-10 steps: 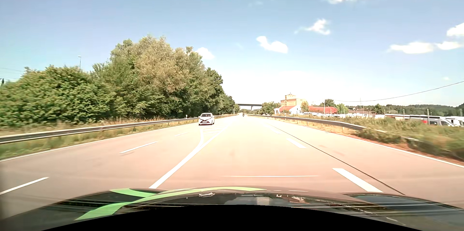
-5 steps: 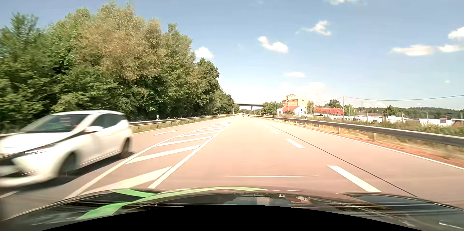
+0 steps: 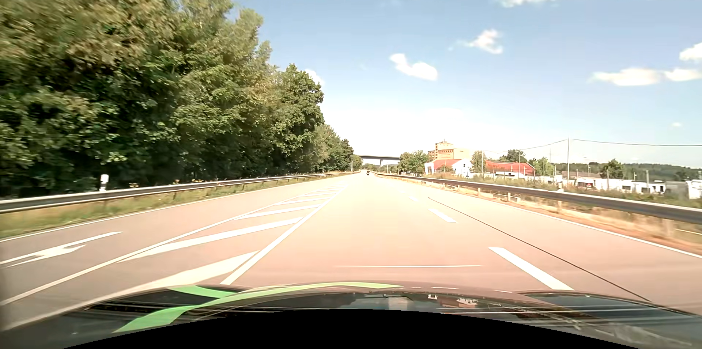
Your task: Follow the waypoints while adhering to traffic rules and regulations
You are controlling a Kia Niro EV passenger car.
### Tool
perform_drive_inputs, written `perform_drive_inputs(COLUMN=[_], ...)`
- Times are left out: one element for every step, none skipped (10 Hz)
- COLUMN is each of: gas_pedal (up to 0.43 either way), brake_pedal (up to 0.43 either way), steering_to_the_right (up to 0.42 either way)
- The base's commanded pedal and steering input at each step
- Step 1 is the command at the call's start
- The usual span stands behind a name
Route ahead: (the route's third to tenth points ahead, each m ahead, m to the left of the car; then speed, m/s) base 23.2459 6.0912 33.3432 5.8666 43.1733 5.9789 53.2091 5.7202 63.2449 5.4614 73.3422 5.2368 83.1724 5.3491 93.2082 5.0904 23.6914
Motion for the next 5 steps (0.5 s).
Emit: perform_drive_inputs(gas_pedal=[0.22, 0.22, 0.22, 0.22, 0.24], brake_pedal=[0.0, 0.0, 0.0, 0.0, 0.0], steering_to_the_right=[0.0, 0.0, 0.0, 0.0, 0.0])
